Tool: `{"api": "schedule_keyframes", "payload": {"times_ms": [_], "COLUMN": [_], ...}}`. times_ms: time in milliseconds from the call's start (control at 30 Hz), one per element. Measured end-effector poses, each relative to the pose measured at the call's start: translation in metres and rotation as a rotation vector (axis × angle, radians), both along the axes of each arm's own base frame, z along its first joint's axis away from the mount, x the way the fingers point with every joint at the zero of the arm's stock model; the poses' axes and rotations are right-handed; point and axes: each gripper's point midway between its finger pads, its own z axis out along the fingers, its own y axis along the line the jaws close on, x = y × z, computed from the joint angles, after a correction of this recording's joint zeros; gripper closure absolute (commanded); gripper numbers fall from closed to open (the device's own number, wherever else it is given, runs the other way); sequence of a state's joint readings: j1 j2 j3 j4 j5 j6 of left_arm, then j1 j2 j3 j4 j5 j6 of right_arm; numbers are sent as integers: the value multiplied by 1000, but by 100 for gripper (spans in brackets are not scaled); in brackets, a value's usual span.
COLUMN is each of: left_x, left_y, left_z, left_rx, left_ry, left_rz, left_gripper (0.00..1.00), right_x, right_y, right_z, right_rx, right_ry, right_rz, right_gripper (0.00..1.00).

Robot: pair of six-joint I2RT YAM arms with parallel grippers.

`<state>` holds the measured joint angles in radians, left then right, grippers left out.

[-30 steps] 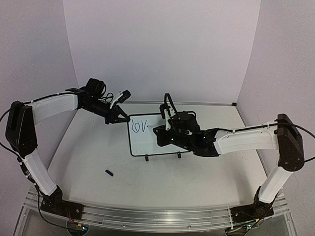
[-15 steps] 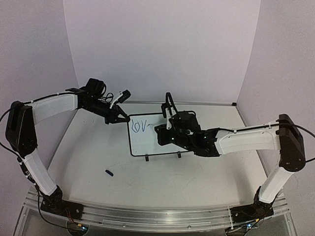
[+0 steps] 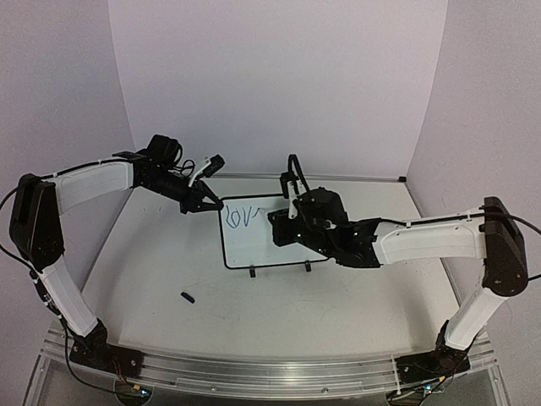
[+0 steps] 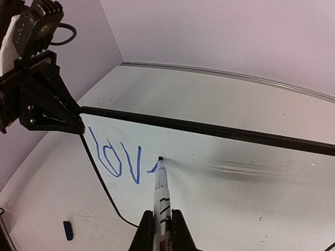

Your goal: Write a sentence on the whiteboard

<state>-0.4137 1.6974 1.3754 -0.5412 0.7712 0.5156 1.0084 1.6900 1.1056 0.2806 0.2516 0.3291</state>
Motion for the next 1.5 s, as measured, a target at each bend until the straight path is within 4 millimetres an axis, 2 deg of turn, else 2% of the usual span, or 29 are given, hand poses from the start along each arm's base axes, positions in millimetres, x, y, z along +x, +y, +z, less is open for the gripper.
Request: {"api": "schedule_keyframes", "payload": {"times_ms": [700, 900, 1500], "left_x": [1, 1, 1], "left_y": [1, 1, 1], "left_z": [-1, 0, 0], "left_rx": [4, 4, 4], "left_ry": [-1, -1, -1], "left_rz": [4, 4, 4], "left_gripper": [100, 100, 100], "right_x": [-2, -6, -8], "right_y": [15, 14, 8], "right_z": [-15, -28, -39], "right_rx": [-1, -11, -27], "right_ry": [38, 67, 86], "right_rz": [50, 54, 44], "right_gripper": [100, 100, 100]}}
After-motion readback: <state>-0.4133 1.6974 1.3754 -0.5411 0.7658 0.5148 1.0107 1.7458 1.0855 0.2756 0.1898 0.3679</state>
